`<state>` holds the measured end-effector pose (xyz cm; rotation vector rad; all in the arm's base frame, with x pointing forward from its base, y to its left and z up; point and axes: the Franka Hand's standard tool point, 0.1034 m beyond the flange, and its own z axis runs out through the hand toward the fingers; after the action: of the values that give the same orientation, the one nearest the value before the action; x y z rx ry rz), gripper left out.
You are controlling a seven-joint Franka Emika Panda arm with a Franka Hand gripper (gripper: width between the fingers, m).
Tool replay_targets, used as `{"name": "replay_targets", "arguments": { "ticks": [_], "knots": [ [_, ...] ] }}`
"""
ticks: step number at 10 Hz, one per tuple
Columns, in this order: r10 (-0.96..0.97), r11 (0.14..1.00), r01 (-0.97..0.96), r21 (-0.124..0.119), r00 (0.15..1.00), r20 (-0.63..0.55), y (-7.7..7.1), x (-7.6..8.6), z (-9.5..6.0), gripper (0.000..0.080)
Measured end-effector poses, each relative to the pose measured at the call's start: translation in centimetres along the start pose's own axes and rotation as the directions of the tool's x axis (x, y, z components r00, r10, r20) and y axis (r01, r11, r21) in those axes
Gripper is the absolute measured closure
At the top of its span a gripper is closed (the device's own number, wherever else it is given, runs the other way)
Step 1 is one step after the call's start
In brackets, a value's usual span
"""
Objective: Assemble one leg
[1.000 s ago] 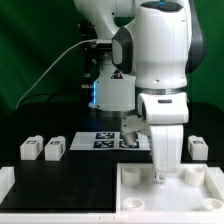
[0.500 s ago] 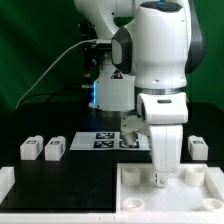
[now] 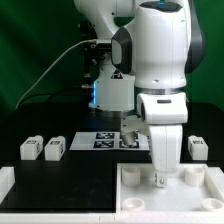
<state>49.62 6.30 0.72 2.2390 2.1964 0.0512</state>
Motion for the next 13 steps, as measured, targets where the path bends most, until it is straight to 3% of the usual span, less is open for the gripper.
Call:
{"name": "replay_targets", "arguments": {
  "ticks": [1,3,4,5,7,10,11,12,13],
  "knots": [
    [0.001,1.0,-0.001,-0.001,1.0,0.0,0.0,0.0,0.0,0.015],
    [0.11,0.994,-0.11,-0.025,0.994,0.0,0.1,0.1,-1.8,0.015],
    [0.14,0.99,-0.14,-0.031,0.99,-0.003,-0.4,0.8,-2.6,0.015],
    [0.311,0.95,-0.312,-0.03,0.95,-0.019,-0.8,1.9,-3.2,0.015],
    [0.619,0.784,-0.62,-0.006,0.783,-0.056,-1.4,4.9,-4.0,0.015],
    [0.79,0.612,-0.79,0.023,0.61,-0.058,-1.5,4.9,-3.8,0.015],
    [0.858,0.513,-0.858,0.036,0.51,-0.055,-1.6,5.3,-3.7,0.015],
    [0.935,0.353,-0.934,0.055,0.351,-0.044,-2.6,6.7,-3.4,0.015],
    [0.969,0.247,-0.966,0.072,0.245,-0.031,-3.4,7.9,-3.2,0.015]
  ]
}}
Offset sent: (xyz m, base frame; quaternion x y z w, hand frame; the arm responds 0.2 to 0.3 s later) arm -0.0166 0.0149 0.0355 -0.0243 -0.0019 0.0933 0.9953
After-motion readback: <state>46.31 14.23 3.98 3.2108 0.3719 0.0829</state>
